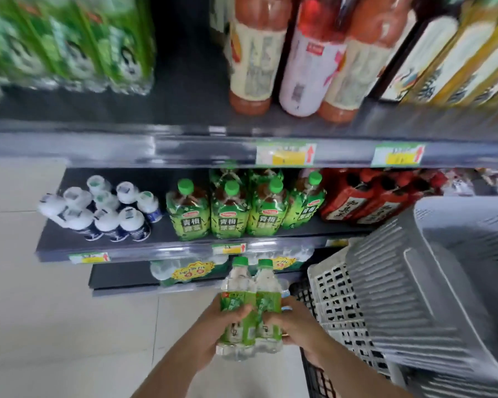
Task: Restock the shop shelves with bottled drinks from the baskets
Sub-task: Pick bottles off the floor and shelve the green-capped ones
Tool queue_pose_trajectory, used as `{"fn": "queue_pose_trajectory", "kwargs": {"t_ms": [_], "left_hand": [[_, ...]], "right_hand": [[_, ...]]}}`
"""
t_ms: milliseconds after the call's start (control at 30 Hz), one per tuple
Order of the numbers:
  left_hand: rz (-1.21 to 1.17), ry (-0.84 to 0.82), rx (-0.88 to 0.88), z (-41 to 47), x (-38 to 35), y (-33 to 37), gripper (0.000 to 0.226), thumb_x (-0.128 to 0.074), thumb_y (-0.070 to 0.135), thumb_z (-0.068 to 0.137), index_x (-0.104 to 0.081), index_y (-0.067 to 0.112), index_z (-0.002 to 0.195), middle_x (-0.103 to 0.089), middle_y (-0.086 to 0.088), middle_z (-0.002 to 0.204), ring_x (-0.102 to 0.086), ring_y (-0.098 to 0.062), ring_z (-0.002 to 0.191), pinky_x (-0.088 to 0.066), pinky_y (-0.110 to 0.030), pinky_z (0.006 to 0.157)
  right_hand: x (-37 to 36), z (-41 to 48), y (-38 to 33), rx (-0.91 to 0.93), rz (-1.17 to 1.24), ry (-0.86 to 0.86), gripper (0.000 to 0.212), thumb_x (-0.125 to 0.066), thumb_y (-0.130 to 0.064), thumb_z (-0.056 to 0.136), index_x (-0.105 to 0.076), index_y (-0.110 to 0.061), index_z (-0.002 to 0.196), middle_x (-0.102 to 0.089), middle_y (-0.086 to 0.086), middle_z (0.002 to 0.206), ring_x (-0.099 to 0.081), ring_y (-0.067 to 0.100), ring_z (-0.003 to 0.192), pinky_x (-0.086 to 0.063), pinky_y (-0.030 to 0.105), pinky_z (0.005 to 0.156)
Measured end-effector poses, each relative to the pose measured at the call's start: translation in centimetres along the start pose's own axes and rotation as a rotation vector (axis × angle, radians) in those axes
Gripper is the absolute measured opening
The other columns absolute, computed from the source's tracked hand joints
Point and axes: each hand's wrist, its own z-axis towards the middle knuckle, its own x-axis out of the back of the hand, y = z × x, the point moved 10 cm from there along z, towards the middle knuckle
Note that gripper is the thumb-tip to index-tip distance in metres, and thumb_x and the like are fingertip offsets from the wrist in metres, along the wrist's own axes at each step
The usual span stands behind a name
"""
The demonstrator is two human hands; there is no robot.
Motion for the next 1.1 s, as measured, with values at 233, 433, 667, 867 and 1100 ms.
{"fn": "queue_pose_trajectory", "kwargs": {"t_ms": [233, 433, 667, 867, 1100], "left_hand": [[-0.257, 0.092, -0.009, -10.3, 1.2, 7.5, 0.04, -0.037, 0.031, 0.1, -0.057, 0.008, 0.125, -0.07, -0.019, 0.112, -0.067, -0.034, 0.102, -0.05, -0.044, 0.086], [-0.26, 0.183, -0.18, -16.6, 1.9, 12.2, 0.032, -0.039, 0.028, 0.101, -0.055, 0.013, 0.124, -0.072, -0.013, 0.11, -0.068, -0.031, 0.101, -0.05, -0.049, 0.09], [-0.254, 0.252, -0.346, -23.4, 1.7, 17.1, 0.059, -0.062, 0.039, 0.083, -0.049, 0.013, 0.134, -0.065, -0.014, 0.125, -0.06, -0.035, 0.116, -0.042, -0.057, 0.103], [-0.197, 0.266, -0.473, -28.6, 1.5, 21.8, 0.038, -0.045, 0.03, 0.099, -0.05, 0.011, 0.132, -0.066, -0.015, 0.122, -0.063, -0.033, 0.113, -0.048, -0.052, 0.097], [-0.111, 0.308, -0.563, -32.0, 4.3, 26.7, 0.039, -0.055, 0.028, 0.093, -0.055, 0.009, 0.128, -0.067, -0.01, 0.122, -0.062, -0.028, 0.116, -0.043, -0.051, 0.105]], "right_hand": [[-2.6, -7.9, -9.8, 0.118, -0.04, -0.154, 0.044, -0.076, -0.008, 0.074, -0.054, -0.018, 0.11, -0.068, 0.011, 0.109, -0.065, 0.024, 0.102, -0.052, 0.038, 0.086], [-4.6, -13.5, -16.0, 0.264, -0.089, -0.251, 0.06, -0.082, -0.013, 0.063, -0.054, -0.023, 0.115, -0.072, 0.007, 0.102, -0.068, 0.024, 0.098, -0.052, 0.043, 0.094], [-6.9, -19.9, -22.0, 0.444, -0.065, -0.32, 0.093, -0.08, -0.01, 0.074, -0.025, -0.016, 0.149, -0.041, 0.009, 0.147, -0.052, 0.02, 0.113, -0.044, 0.032, 0.092], [-8.5, -25.0, -27.3, 0.574, -0.122, -0.324, 0.102, -0.094, -0.041, 0.048, -0.046, -0.022, 0.136, -0.063, -0.002, 0.124, -0.063, 0.017, 0.11, -0.049, 0.041, 0.098], [-11.0, -27.9, -33.0, 0.643, -0.136, -0.27, 0.102, -0.092, -0.048, 0.044, -0.047, -0.022, 0.132, -0.055, -0.001, 0.132, -0.055, 0.019, 0.119, -0.049, 0.035, 0.092]]}}
